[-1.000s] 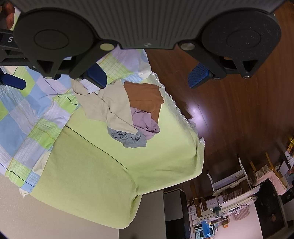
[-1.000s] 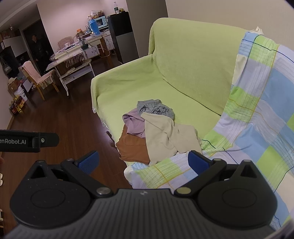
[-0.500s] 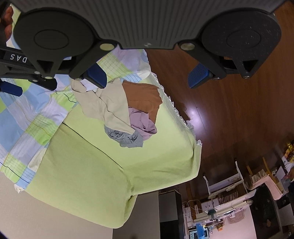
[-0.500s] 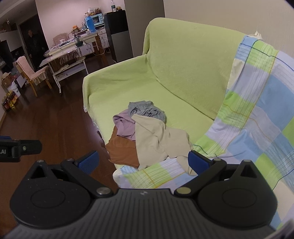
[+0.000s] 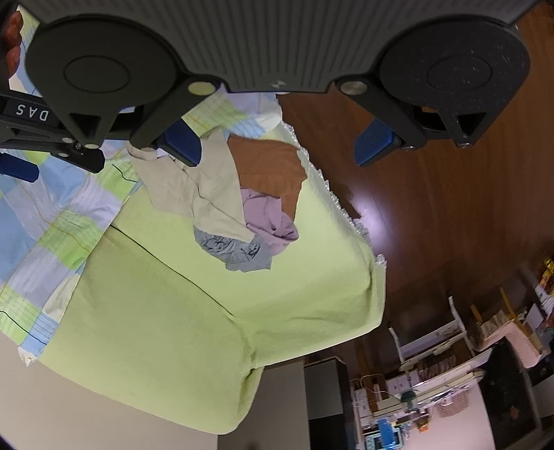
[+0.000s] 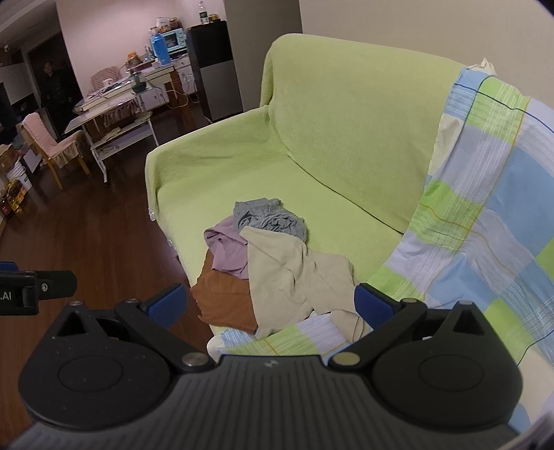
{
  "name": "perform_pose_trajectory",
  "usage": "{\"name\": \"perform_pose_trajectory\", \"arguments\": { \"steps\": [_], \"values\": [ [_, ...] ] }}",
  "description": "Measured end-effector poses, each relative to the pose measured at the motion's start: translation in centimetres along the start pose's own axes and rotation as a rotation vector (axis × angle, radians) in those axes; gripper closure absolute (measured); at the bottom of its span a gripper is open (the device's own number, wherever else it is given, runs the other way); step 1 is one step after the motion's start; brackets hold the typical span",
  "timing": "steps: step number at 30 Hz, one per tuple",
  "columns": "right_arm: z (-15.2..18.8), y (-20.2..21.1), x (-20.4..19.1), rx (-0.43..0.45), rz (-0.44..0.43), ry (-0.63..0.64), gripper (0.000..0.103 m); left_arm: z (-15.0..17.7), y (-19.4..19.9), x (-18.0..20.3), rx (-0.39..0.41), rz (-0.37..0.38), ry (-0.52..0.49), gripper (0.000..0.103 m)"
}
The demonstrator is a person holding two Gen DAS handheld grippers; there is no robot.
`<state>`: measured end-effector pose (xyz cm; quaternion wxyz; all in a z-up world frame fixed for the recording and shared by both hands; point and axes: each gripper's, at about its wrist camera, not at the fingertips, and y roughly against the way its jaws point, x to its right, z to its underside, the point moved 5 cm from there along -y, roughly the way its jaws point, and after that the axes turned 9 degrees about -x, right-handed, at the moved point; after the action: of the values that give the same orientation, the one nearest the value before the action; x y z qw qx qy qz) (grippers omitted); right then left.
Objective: Fold clothes
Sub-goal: 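Move both grippers toward the clothes pile on the sofa, then grasp the grey pants with the left gripper while the right gripper grasps them too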
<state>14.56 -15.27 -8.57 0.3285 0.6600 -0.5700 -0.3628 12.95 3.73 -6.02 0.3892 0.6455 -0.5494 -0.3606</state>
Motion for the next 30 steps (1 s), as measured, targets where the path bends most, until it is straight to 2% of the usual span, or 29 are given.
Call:
{"name": "perform_pose_trajectory", "arguments": {
  "steps": [5,6,14,21,22,24,26,30],
  "values": [
    [-2.1,-1.5,0.1,0.002,0.018,-0.037,0.001,-4.6,-2.4,-0.6,0.006,0.021,-0.068,0.007],
    [-2.7,-2.0,0.1,0.0,0.025,-0.052,0.001,-6.3,-3.1,-0.8,0.003,0.031,-0.081,0.007],
    [-8.4,-5.7,-0.3,-0.023,0.084,-0.15,0.001,-14.9,-7.2,-1.3,-0.006,0.067,-0.178,0.007],
    [-12.6,-9.4,-0.5,-0.033,0.115,-0.21,0.001,-20.2,-12.0,-1.4,-0.047,0.091,-0.226,0.006],
    [-13.1,-9.9,-0.6,-0.034,0.118,-0.217,0.001,-20.6,-13.2,-1.5,-0.067,0.079,-0.225,0.002],
    [-13.9,-11.2,-0.6,-0.022,0.117,-0.229,0.001,-21.2,-15.8,-1.7,-0.116,0.058,-0.224,0.001],
    [-13.9,-12.7,-0.7,0.019,0.101,-0.233,0.001,-20.7,-19.3,-2.0,-0.209,0.048,-0.236,0.001],
    [-11.0,-20.2,0.4,-0.184,0.093,-0.28,0.003,-18.4,-28.5,-3.0,-0.367,0.083,-0.198,0.004]
  ]
}}
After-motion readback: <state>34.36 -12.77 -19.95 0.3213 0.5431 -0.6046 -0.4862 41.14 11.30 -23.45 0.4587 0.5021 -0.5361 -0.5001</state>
